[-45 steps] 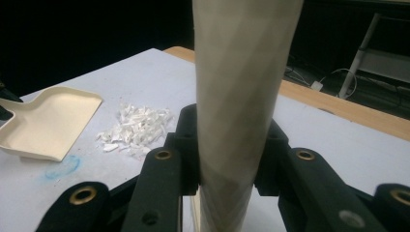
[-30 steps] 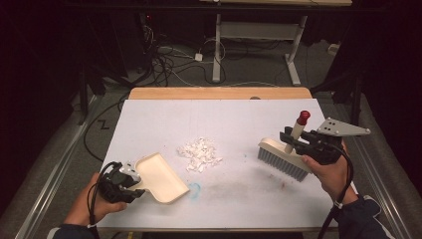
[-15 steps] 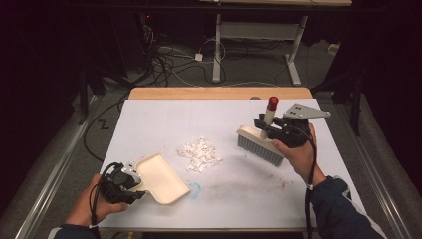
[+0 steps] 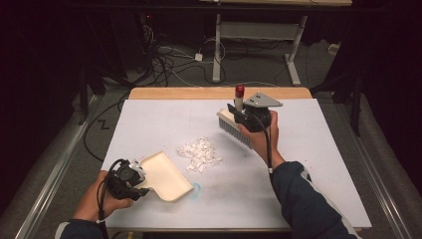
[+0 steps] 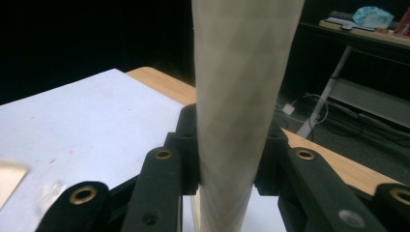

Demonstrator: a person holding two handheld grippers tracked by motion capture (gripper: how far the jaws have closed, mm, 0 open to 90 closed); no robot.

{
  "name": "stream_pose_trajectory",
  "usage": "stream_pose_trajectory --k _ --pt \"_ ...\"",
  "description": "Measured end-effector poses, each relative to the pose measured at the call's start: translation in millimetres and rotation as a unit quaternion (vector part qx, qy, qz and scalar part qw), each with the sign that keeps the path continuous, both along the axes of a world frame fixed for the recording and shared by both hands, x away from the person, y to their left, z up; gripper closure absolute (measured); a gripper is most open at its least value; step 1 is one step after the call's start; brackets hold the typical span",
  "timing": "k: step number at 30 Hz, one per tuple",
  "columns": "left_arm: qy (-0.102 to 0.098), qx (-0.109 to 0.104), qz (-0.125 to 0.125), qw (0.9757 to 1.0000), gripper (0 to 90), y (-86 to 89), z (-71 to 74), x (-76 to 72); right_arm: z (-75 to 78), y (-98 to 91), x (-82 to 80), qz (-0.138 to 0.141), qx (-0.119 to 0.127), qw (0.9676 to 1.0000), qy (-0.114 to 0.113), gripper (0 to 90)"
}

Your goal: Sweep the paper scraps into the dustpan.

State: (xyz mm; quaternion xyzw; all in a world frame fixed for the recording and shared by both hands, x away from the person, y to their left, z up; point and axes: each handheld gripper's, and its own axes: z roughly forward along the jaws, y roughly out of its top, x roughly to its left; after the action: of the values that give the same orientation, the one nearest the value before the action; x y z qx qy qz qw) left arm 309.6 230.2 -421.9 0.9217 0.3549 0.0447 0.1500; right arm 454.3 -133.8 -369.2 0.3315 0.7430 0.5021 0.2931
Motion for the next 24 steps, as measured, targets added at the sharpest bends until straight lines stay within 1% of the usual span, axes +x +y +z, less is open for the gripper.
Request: stream_pose_trajectory --k 1,2,3,4,5,7,8,9,10,11,12,14,15,16,18,19,20,22,23,24 --pt "0.001 -0.003 0.001 1.0 63.0 -0.2 0.0 1.1 0.0 0.0 0.0 0.0 0.0 1.0 0.0 71.0" --pt "0.002 -0.004 0.003 1.0 63.0 -0.7 0.1 2.4 -2.1 4.1 2.7 -0.004 0.007 1.0 0.002 71.0" --pt "0.002 -0.001 0.001 1.0 63.0 -1.7 -0.2 3.5 -4.1 8.3 4.8 -0.009 0.007 0.9999 -0.001 71.0" --pt "0.001 0.002 -0.002 1.0 63.0 -3.4 -0.3 5.3 -8.1 17.2 7.8 -0.014 0.006 0.9999 -0.001 71.0" --pt "0.001 0.002 -0.002 1.0 63.0 -3.4 -0.3 5.3 -10.5 21.1 9.3 -0.015 0.007 0.9999 -0.001 71.0" --pt "0.003 0.009 -0.005 0.9999 63.0 -5.1 -0.9 6.8 -15.1 28.0 11.7 -0.015 0.005 0.9999 0.005 71.0" --pt "0.002 0.012 -0.008 0.9999 63.0 -5.9 -1.0 7.4 -17.6 31.1 11.8 -0.013 0.009 0.9998 0.008 71.0" --pt "0.001 0.014 -0.01 0.9999 63.0 -6.9 -1.2 7.8 -20.0 33.8 12.0 -0.009 0.006 0.9999 0.011 71.0" --pt "0.0 0.017 -0.011 0.9998 63.0 -8.0 -1.1 8.0 -20.0 33.8 12.0 -0.009 0.006 0.9999 0.011 71.0" --pt "0.0 0.019 -0.012 0.9997 63.0 -9.1 -1.2 8.3 -22.0 36.3 11.1 -0.003 0.007 0.9998 0.016 71.0" --pt "0.0 0.02 -0.012 0.9997 63.0 -10.0 -1.5 8.6 -23.2 41.1 7.0 0.008 0.011 0.9997 0.018 71.0" --pt "0.001 0.022 -0.013 0.9997 63.0 -11.2 -3.0 10.2 -24.1 46.5 1.9 0.02 0.011 0.9995 0.02 70.9" --pt "0.003 0.025 -0.013 0.9996 63.0 -11.9 -3.6 11.0 -24.1 46.5 1.9 0.02 0.011 0.9995 0.02 70.9" --pt "0.004 0.024 -0.011 0.9996 63.0 -12.4 -4.3 11.7 -25.0 52.8 -4.2 0.033 0.005 0.9992 0.02 70.8" --pt "0.006 0.022 -0.011 0.9997 63.0 -12.6 -5.0 13.3 -26.2 58.9 -10.1 0.046 0.004 0.9987 0.019 70.7" --pt "0.009 0.02 -0.009 0.9997 63.0 -12.6 -5.2 14.3 -26.2 58.9 -10.1 0.046 0.004 0.9987 0.019 70.7" --pt "0.011 0.019 -0.009 0.9997 63.0 -12.5 -5.2 15.7 -27.3 65.1 -13.9 0.056 -0.001 0.9983 0.016 70.6" --pt "0.015 0.021 -0.008 0.9996 63.0 -13.0 -5.3 19.1 -27.7 67.7 -15.3 0.058 0.0 0.9982 0.017 70.5" --pt "0.024 0.028 -0.005 0.9993 63.0 -14.7 -6.2 22.2 -28.6 72.6 -17.0 0.062 0.003 0.9979 0.019 70.4" --pt "0.024 0.028 -0.005 0.9993 63.0 -14.7 -6.2 22.2 -28.9 75.5 -18.4 0.061 0.003 0.9979 0.022 70.3"
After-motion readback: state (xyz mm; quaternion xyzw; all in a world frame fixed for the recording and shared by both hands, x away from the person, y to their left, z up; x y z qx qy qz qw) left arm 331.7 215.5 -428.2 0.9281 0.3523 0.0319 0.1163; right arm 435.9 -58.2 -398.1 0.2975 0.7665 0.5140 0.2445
